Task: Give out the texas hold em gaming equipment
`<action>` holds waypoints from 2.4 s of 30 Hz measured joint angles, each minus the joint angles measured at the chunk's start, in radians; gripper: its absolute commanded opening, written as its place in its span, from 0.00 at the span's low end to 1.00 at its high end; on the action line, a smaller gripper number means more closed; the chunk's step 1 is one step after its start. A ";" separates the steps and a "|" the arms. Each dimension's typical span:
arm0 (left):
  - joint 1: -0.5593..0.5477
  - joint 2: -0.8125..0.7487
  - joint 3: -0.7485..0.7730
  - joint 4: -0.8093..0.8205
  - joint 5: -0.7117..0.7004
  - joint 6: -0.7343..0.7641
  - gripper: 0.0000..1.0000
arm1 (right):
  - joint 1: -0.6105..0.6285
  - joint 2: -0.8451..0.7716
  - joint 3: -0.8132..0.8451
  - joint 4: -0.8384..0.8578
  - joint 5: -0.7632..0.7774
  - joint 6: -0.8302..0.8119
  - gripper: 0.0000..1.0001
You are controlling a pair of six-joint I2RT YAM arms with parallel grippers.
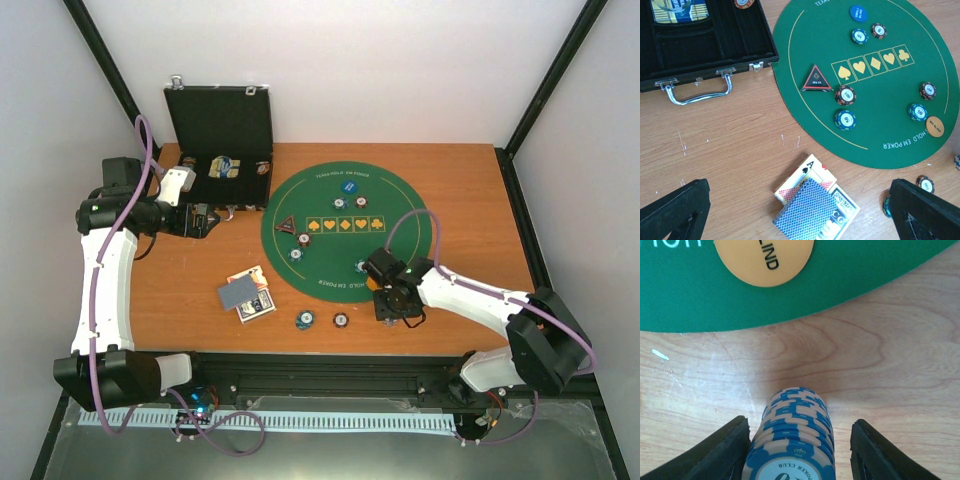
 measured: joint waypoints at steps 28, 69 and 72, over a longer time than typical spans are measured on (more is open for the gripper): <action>0.000 0.000 0.000 0.000 0.000 0.000 1.00 | 0.015 -0.024 0.005 -0.038 0.003 0.014 0.35; 0.000 0.001 0.000 0.008 0.009 -0.007 1.00 | -0.055 1.144 1.580 -0.209 0.023 -0.246 0.31; 0.000 0.001 0.000 0.009 0.009 -0.007 1.00 | -0.060 1.159 1.580 -0.209 0.017 -0.248 0.31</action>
